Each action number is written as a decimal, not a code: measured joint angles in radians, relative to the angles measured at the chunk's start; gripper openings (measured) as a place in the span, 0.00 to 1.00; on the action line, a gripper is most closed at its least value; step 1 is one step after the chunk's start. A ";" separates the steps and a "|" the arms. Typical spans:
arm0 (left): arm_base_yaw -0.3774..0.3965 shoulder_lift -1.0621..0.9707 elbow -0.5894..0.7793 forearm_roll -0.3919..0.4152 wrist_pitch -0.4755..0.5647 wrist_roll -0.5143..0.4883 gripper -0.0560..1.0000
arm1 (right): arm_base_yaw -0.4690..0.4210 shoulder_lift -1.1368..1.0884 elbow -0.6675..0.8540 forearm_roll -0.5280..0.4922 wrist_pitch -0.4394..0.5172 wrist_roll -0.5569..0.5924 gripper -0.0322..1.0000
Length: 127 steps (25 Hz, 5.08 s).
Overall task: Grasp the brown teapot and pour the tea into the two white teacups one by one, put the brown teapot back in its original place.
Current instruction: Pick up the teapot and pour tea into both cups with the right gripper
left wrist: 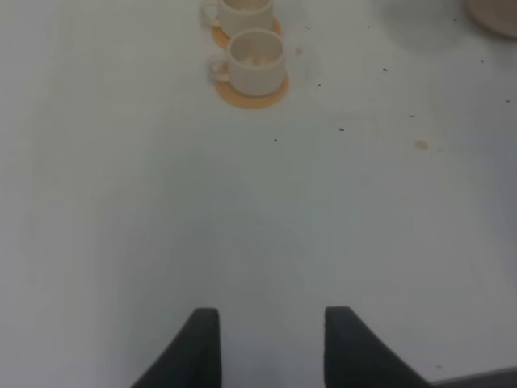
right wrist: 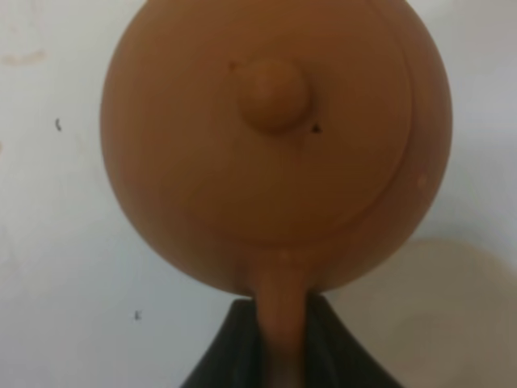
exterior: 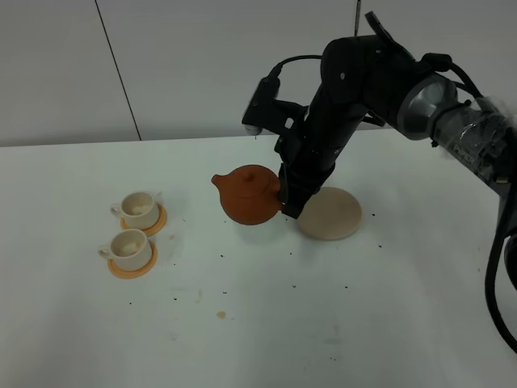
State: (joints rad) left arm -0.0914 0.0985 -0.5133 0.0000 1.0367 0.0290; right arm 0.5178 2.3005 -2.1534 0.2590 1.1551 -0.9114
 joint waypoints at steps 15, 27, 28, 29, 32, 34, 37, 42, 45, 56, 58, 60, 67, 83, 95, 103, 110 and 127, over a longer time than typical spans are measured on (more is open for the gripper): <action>0.000 0.000 0.000 0.000 0.000 0.000 0.41 | 0.007 0.000 -0.001 -0.010 -0.003 -0.024 0.12; 0.000 0.000 0.000 0.000 0.000 0.001 0.41 | 0.032 0.000 -0.001 -0.006 -0.035 -0.006 0.12; 0.000 0.000 0.000 0.000 0.000 0.001 0.41 | 0.034 0.000 -0.001 -0.006 -0.044 -0.006 0.12; 0.000 0.000 0.000 0.000 0.000 0.001 0.41 | 0.038 0.000 -0.001 -0.006 -0.054 -0.004 0.12; 0.000 0.000 0.000 0.000 0.000 0.001 0.41 | 0.049 0.000 -0.001 -0.008 -0.077 0.002 0.12; 0.000 0.000 0.000 0.000 0.000 0.001 0.41 | 0.057 0.001 -0.010 -0.008 -0.081 0.019 0.12; 0.000 0.000 0.000 0.000 0.000 0.001 0.41 | 0.068 0.021 -0.059 -0.010 -0.069 0.055 0.12; 0.000 0.000 0.000 0.000 0.000 0.001 0.41 | 0.088 0.076 -0.181 -0.041 -0.005 0.134 0.12; 0.000 0.000 0.000 0.000 0.000 0.001 0.41 | 0.101 0.111 -0.260 -0.063 0.044 0.173 0.12; 0.000 0.000 0.000 0.000 0.000 0.001 0.41 | 0.126 0.209 -0.435 -0.053 0.077 0.251 0.12; 0.000 0.000 0.000 0.000 0.000 0.001 0.41 | 0.127 0.219 -0.435 -0.035 0.077 0.257 0.12; 0.000 0.000 0.000 0.000 0.000 0.001 0.41 | 0.127 0.226 -0.435 -0.028 0.078 0.271 0.12; 0.000 0.000 0.000 0.000 0.000 0.001 0.41 | 0.129 0.234 -0.435 -0.026 0.075 0.370 0.12; 0.000 0.000 0.000 0.000 0.000 0.001 0.41 | 0.136 0.264 -0.435 -0.006 -0.012 0.383 0.12; 0.000 0.000 0.000 0.000 0.000 0.001 0.41 | 0.138 0.302 -0.435 -0.009 -0.032 0.371 0.12; 0.000 0.000 0.000 0.000 0.000 0.001 0.41 | 0.145 0.304 -0.435 -0.018 -0.047 0.362 0.12; 0.000 0.000 0.000 0.000 0.000 0.001 0.41 | 0.146 0.304 -0.435 -0.018 -0.045 0.359 0.12; 0.000 0.000 0.000 0.000 0.000 0.001 0.41 | 0.178 0.304 -0.435 -0.144 -0.111 0.255 0.12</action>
State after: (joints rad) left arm -0.0914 0.0985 -0.5133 0.0000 1.0367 0.0299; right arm 0.6957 2.6045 -2.5881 0.1148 1.0442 -0.6561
